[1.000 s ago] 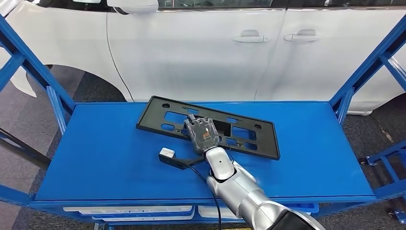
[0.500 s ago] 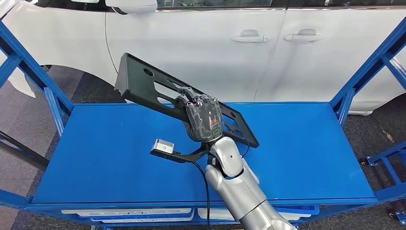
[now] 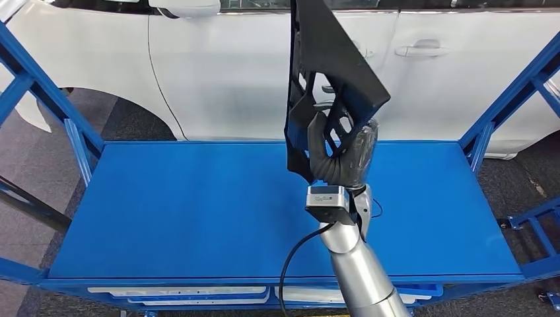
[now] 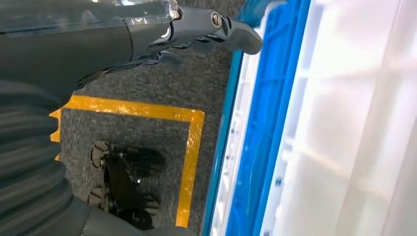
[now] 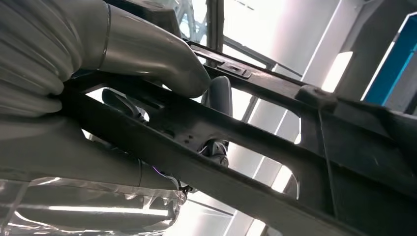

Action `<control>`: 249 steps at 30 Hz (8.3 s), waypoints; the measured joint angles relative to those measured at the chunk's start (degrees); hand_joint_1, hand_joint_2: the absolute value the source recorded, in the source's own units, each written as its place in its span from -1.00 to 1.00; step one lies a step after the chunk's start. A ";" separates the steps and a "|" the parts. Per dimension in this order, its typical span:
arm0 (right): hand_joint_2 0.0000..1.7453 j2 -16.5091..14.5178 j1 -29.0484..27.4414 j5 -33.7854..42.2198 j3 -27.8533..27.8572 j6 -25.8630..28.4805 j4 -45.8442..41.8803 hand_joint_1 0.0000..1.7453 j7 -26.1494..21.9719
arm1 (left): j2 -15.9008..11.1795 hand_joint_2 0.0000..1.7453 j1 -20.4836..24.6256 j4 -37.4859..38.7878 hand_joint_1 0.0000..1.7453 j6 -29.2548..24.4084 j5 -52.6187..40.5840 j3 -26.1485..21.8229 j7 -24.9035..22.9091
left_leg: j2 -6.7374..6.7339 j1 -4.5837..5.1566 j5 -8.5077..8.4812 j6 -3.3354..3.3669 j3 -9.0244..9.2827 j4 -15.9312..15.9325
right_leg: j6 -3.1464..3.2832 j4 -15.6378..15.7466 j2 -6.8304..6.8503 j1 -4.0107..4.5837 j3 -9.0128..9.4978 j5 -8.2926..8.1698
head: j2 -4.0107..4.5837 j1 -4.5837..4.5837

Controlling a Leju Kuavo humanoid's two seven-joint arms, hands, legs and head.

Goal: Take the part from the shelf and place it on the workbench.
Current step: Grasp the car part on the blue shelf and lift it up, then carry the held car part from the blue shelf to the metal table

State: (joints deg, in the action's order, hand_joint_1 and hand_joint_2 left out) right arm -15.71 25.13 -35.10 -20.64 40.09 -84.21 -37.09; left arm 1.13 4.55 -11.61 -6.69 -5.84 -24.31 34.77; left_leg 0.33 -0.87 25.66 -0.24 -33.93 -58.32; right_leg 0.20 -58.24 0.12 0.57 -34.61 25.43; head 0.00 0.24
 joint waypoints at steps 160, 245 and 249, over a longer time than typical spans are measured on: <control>1.00 22.38 -14.52 44.56 -15.19 -41.27 -30.92 1.00 -2.87 | -1.37 1.00 -3.25 0.00 -1.00 -5.51 -5.25 -11.86 -21.06 | -3.15 -0.06 5.16 -1.43 0.68 -4.48 | 1.15 1.82 0.71 -0.79 2.36 -0.32 | 0.00 0.09; 1.00 20.13 -3.65 40.68 -2.11 -46.93 -14.01 1.00 -0.90 | -1.30 1.00 -2.47 -0.24 -1.00 -0.92 -9.09 -18.57 -17.49 | -5.27 0.41 2.06 -0.08 3.49 1.08 | -1.33 -1.62 3.23 -1.25 -1.46 -0.86 | 0.00 -0.02; 1.00 19.41 -1.82 40.92 -2.09 -47.18 -12.85 1.00 -0.15 | -1.21 1.00 -2.19 -0.24 -1.00 -0.60 -9.09 -18.57 -17.46 | -6.52 0.43 2.86 -1.41 4.14 1.05 | 0.19 0.17 1.98 -0.71 -0.70 -0.87 | 0.00 -0.13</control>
State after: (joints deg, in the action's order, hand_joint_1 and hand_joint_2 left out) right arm 3.70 23.30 5.82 -22.74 -7.09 -97.06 -37.24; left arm -0.08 2.36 -11.85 -7.28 -14.93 -42.87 17.31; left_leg -6.19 -0.44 28.52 -1.65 -29.79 -57.26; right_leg 0.39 -58.07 2.10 -0.14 -35.31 24.56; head 0.00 0.11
